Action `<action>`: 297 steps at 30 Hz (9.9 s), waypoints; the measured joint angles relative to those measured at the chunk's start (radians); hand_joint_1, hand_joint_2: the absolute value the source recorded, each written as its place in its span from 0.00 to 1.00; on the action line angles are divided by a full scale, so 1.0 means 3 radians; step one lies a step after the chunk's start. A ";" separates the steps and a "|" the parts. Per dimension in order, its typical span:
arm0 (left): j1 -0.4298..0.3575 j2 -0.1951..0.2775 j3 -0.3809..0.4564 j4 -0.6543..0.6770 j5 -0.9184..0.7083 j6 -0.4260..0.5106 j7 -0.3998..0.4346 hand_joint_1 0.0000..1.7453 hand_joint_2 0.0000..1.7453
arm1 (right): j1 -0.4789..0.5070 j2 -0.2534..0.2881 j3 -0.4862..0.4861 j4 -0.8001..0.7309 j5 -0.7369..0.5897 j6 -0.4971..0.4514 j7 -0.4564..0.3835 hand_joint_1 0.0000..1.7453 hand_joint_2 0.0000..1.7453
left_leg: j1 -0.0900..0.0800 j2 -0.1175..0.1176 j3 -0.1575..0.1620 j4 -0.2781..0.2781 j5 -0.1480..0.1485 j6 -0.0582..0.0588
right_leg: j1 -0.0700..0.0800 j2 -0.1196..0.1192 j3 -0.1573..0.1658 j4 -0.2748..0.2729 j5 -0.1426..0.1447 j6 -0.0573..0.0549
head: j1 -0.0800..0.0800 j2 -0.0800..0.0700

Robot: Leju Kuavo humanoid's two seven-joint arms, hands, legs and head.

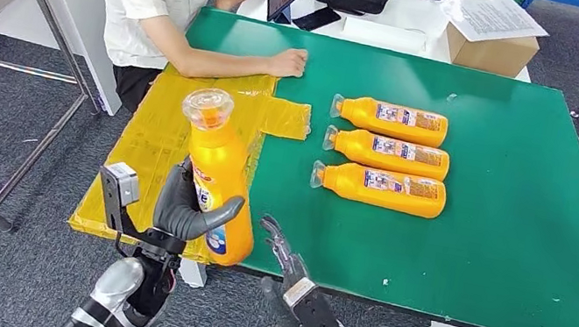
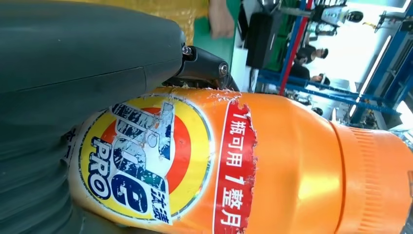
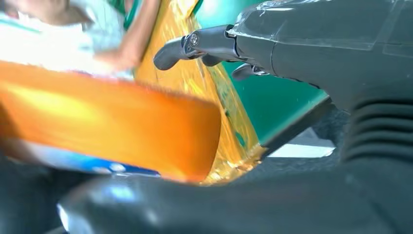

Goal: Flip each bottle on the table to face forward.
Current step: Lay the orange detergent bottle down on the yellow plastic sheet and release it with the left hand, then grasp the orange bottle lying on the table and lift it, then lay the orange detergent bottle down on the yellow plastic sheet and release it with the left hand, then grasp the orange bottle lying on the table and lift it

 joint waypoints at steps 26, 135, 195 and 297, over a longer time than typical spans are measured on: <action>-0.1674 0.0267 -0.0341 0.2373 -0.4048 0.0381 0.0924 0.16 1.00 | 0.0386 0.0262 -0.1057 -0.1620 0.0137 -0.2277 -0.0281 0.00 0.00 | 0.0001 0.0000 -0.0005 0.0001 0.0008 -0.0004 | 0.0001 -0.0004 -0.0005 0.0003 0.0010 -0.0005 | 0.0000 0.0000; 0.0217 -0.0122 -0.0404 -0.0097 -0.1625 0.1141 -0.0086 0.00 1.00 | -0.1172 -0.0774 -0.1123 0.1923 0.3959 -0.1658 0.1778 1.00 1.00 | -0.0003 0.0026 0.0029 0.0001 0.0005 0.0001 | -0.0001 0.0016 0.0014 -0.0003 0.0018 -0.0009 | 0.0000 0.0000; 0.0107 -0.0103 -0.0783 0.0122 0.0366 0.0230 0.0187 0.00 1.00 | -0.0494 0.0157 -0.0113 0.0703 0.1060 -0.1428 0.0335 1.00 1.00 | -0.0001 0.0016 -0.0021 0.0000 0.0018 -0.0003 | 0.0001 0.0015 -0.0024 0.0002 0.0022 -0.0010 | 0.0000 0.0000; -0.0352 0.0126 -0.0090 0.0288 -0.3889 0.1821 -0.0204 0.00 1.00 | 0.0620 0.0569 -0.2059 -0.0615 0.3834 -0.2289 -0.0130 0.00 1.00 | -0.0002 0.0001 -0.0039 0.0000 0.0018 -0.0011 | -0.0001 0.0005 -0.0043 0.0006 0.0020 -0.0010 | -0.0001 0.0000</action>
